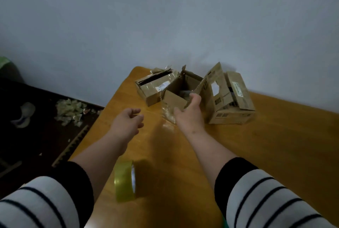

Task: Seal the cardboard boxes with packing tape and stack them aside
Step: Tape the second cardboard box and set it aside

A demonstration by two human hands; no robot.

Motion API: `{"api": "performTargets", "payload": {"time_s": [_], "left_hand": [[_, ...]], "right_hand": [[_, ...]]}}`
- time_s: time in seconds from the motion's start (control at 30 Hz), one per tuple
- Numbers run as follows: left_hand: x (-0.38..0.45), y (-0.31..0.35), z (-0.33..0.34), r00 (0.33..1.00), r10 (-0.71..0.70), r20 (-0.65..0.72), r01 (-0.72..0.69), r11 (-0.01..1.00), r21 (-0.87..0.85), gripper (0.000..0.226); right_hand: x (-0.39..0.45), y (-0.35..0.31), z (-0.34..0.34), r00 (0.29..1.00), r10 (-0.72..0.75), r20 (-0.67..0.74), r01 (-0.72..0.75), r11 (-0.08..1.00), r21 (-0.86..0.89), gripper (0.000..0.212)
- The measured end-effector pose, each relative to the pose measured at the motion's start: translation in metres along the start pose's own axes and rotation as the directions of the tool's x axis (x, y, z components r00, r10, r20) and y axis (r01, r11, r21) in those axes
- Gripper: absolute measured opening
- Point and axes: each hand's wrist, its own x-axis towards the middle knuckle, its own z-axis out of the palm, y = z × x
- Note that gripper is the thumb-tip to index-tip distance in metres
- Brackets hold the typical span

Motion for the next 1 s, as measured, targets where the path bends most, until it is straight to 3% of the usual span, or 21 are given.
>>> {"api": "performTargets", "payload": {"time_s": [0.13, 0.23, 0.33, 0.4, 0.47, 0.5, 0.53, 0.57, 0.6, 0.63, 0.67, 0.77, 0.83, 0.9, 1.0], "left_hand": [[0.020, -0.007, -0.004, 0.999, 0.010, 0.039, -0.011, 1.000, 0.023, 0.026], [0.038, -0.010, -0.008, 0.995, 0.008, 0.098, -0.016, 0.997, 0.082, 0.031], [0.047, -0.017, -0.020, 0.978, -0.079, 0.194, 0.009, 0.942, 0.335, 0.040], [0.045, -0.026, -0.031, 0.914, -0.284, 0.290, 0.060, 0.801, 0.596, 0.058], [0.037, -0.040, -0.039, 0.780, -0.545, 0.309, 0.125, 0.619, 0.775, 0.083], [0.032, -0.047, -0.042, 0.704, -0.642, 0.302, 0.147, 0.549, 0.823, 0.091], [0.028, -0.056, -0.045, 0.634, -0.711, 0.305, 0.163, 0.508, 0.846, 0.094], [0.026, -0.066, -0.046, 0.574, -0.755, 0.318, 0.194, 0.502, 0.843, 0.094], [0.024, -0.074, -0.048, 0.527, -0.778, 0.341, 0.252, 0.526, 0.812, 0.088], [0.023, -0.082, -0.048, 0.502, -0.779, 0.377, 0.327, 0.574, 0.751, 0.077], [0.023, -0.087, -0.049, 0.498, -0.760, 0.418, 0.402, 0.629, 0.665, 0.063], [0.021, -0.091, -0.051, 0.523, -0.688, 0.503, 0.471, 0.725, 0.503, 0.032], [0.016, -0.091, -0.053, 0.534, -0.663, 0.525, 0.433, 0.748, 0.503, 0.030], [0.010, -0.089, -0.053, 0.565, -0.615, 0.550, 0.410, 0.788, 0.459, 0.045], [0.003, -0.071, -0.051, 0.603, -0.502, 0.620, 0.382, 0.864, 0.328, 0.078]], "right_hand": [[0.012, -0.003, 0.017, 0.999, 0.016, 0.029, -0.012, 0.993, -0.117, 0.068], [0.013, -0.002, 0.027, 0.996, 0.039, -0.086, -0.049, 0.992, -0.120, 0.060], [-0.002, 0.006, 0.043, 0.965, -0.078, -0.249, 0.036, 0.985, -0.171, 0.046], [-0.016, 0.011, 0.061, 0.963, -0.093, -0.253, 0.035, 0.974, -0.224, 0.027], [-0.030, 0.018, 0.079, 0.991, 0.066, -0.115, -0.097, 0.954, -0.285, 0.012], [-0.036, 0.021, 0.088, 0.975, 0.221, 0.019, -0.205, 0.929, -0.307, 0.017], [-0.045, 0.025, 0.097, 0.894, 0.406, 0.187, -0.336, 0.886, -0.318, 0.031], [-0.056, 0.027, 0.105, 0.733, 0.575, 0.362, -0.480, 0.816, -0.323, 0.046], [-0.067, 0.029, 0.112, 0.555, 0.666, 0.499, -0.590, 0.738, -0.328, 0.058], [-0.075, 0.031, 0.117, 0.432, 0.691, 0.580, -0.668, 0.677, -0.309, 0.064], [-0.081, 0.034, 0.120, 0.384, 0.681, 0.623, -0.729, 0.638, -0.248, 0.062], [-0.086, 0.039, 0.116, 0.404, 0.644, 0.649, -0.791, 0.603, -0.106, 0.055], [-0.087, 0.035, 0.103, 0.381, 0.638, 0.669, -0.792, 0.598, -0.120, 0.055], [-0.092, 0.032, 0.091, 0.369, 0.607, 0.704, -0.796, 0.598, -0.098, 0.047], [-0.097, 0.030, 0.077, 0.430, 0.535, 0.728, -0.825, 0.559, 0.076, 0.041]]}}
